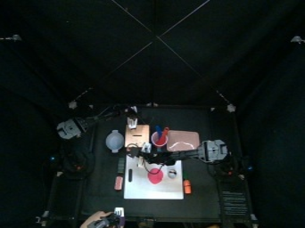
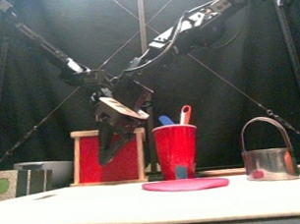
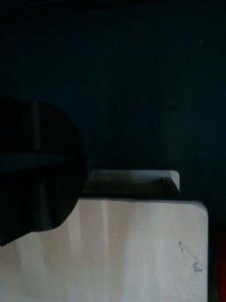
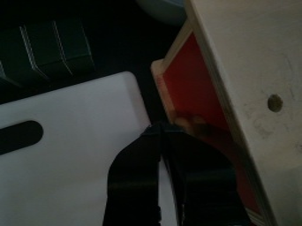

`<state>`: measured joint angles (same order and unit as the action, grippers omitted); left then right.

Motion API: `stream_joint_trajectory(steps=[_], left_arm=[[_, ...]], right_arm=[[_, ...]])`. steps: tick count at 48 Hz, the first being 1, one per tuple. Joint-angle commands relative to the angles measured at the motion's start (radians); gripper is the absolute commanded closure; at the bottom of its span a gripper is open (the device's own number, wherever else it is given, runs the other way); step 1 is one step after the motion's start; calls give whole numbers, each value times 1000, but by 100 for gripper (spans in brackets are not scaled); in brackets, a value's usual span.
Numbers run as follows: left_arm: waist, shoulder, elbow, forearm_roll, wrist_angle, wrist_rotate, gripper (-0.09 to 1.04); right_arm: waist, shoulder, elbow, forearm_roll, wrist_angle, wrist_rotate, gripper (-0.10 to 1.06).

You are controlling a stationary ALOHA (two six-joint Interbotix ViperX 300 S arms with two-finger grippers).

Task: Get the cutter from the drawer then cut the dough then place the extra dough in the bowl
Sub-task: Cut the dough

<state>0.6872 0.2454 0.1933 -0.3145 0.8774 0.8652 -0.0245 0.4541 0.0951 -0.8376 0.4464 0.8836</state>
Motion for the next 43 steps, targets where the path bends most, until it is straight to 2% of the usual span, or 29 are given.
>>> stream_joint_trajectory(steps=[1, 12, 20, 29, 43], left_arm=[[-3, -12, -9, 0, -2, -2, 48], [-3, -17, -12, 0, -12, -6, 48], [-3, -23, -23, 0, -18, -9, 48], [-2, -34, -38, 2, -34, -18, 48], [8, -84, -61, -6, -150, -21, 48]], right_arm=[[-12, -43, -11, -3, -6, 0, 79], [5, -57, -14, 29, -18, 3, 79], [38, -69, -15, 55, -18, 2, 79], [81, -95, -21, 55, -18, 5, 79], [147, -184, 21, 52, -18, 12, 79]])
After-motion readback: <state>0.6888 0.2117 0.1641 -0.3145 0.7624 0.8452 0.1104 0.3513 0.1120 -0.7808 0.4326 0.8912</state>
